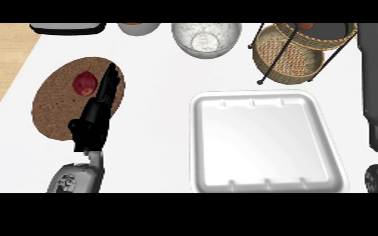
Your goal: Pick the sweet potato from the tray and place it in the tiered basket
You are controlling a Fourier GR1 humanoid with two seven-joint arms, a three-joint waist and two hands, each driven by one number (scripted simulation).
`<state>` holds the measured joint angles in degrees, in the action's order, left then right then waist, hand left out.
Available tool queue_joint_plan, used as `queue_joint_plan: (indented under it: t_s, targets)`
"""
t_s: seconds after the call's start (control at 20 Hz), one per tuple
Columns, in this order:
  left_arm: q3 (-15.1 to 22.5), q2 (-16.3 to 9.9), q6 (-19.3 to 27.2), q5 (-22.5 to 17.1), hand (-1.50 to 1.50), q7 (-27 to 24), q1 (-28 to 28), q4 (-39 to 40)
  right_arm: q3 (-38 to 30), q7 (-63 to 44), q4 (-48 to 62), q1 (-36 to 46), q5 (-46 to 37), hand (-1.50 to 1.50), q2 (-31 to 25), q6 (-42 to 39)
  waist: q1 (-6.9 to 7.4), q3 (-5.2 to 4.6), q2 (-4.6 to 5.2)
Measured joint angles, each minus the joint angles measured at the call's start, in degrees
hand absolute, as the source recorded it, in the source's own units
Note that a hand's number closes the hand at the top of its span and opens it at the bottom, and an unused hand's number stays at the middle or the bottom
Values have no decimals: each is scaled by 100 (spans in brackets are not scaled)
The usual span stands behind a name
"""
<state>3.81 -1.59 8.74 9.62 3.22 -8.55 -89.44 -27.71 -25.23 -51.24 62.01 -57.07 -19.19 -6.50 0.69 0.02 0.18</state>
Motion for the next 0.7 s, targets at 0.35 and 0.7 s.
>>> queue_joint_plan:
  t_s: [0.35,0.7]
  targets:
    - [-2,21,64,36,0,-128,75,38,-760,-218,-221,-138,543,-150,-504,484,-71,-2,-20]
    - [-96,-15,105,13,0,7,141,-68,-1752,-172,-1130,-1117,1599,-150,-985,13,-229,1,-68]
